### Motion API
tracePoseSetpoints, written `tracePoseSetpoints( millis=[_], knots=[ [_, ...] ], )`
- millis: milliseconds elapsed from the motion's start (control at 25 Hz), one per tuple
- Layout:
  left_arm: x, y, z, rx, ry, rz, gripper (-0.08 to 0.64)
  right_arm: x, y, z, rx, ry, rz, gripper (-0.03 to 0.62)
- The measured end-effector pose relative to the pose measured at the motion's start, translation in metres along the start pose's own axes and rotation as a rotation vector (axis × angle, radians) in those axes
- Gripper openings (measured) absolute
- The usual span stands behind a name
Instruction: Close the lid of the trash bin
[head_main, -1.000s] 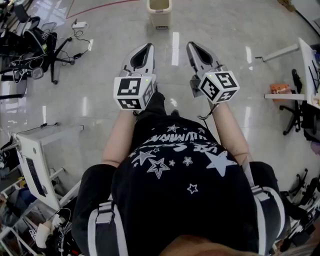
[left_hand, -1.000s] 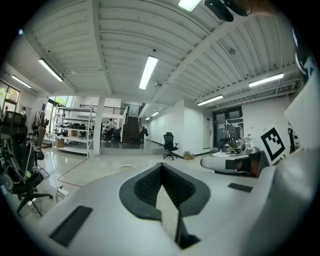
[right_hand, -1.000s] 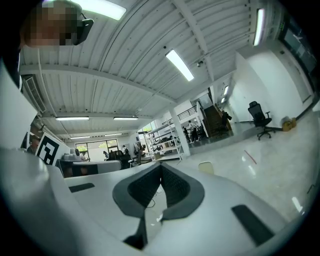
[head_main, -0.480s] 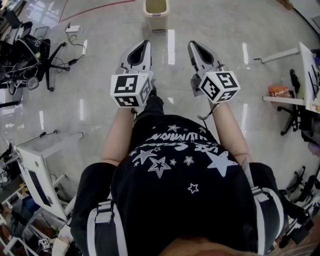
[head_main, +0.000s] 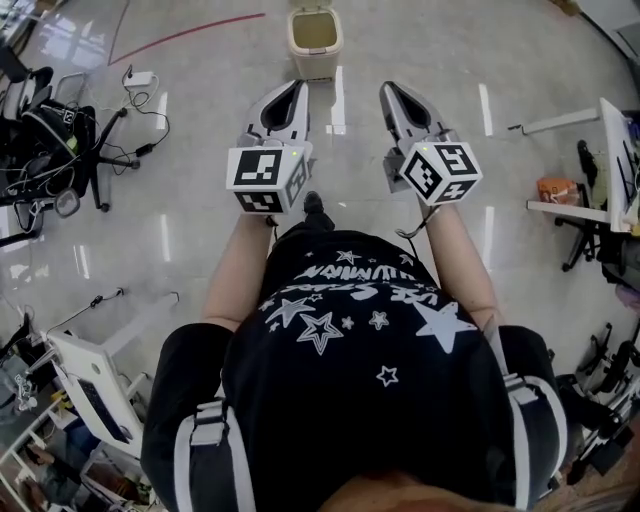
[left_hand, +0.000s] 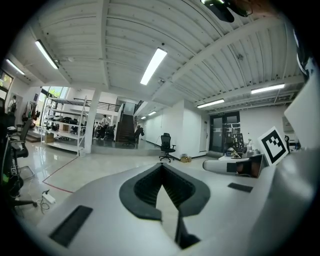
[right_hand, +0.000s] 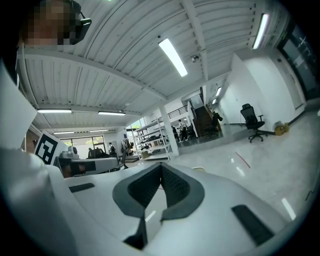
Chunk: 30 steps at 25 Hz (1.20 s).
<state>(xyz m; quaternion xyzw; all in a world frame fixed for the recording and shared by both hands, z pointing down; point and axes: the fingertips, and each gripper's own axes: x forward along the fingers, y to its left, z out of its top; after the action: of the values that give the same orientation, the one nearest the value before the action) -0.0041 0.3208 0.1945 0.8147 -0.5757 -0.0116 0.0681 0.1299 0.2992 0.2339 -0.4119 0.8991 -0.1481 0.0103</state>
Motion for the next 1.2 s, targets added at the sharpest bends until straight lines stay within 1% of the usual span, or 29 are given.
tracePoseSetpoints(
  millis=[280,520,840,1040,1200],
  knots=[
    [0.033,0.068,0.001,-0.029,0.01,-0.005,0.011,0.074,0.004,-0.001,-0.002,0.025,-0.02,0.006],
    [0.046,0.105,-0.003,-0.038,0.021,-0.022,0.011,0.107,0.01,-0.011,-0.01,0.055,-0.037,0.006],
    [0.059,0.116,-0.004,-0.035,0.032,-0.036,0.011,0.119,-0.004,-0.011,-0.003,0.061,-0.07,0.006],
    [0.071,0.114,-0.004,-0.016,0.032,-0.032,0.011,0.135,-0.019,-0.006,-0.002,0.06,-0.052,0.006],
    [0.091,0.12,-0.003,-0.009,0.032,-0.01,0.011,0.157,-0.034,0.0,0.0,0.056,-0.022,0.006]
  ],
)
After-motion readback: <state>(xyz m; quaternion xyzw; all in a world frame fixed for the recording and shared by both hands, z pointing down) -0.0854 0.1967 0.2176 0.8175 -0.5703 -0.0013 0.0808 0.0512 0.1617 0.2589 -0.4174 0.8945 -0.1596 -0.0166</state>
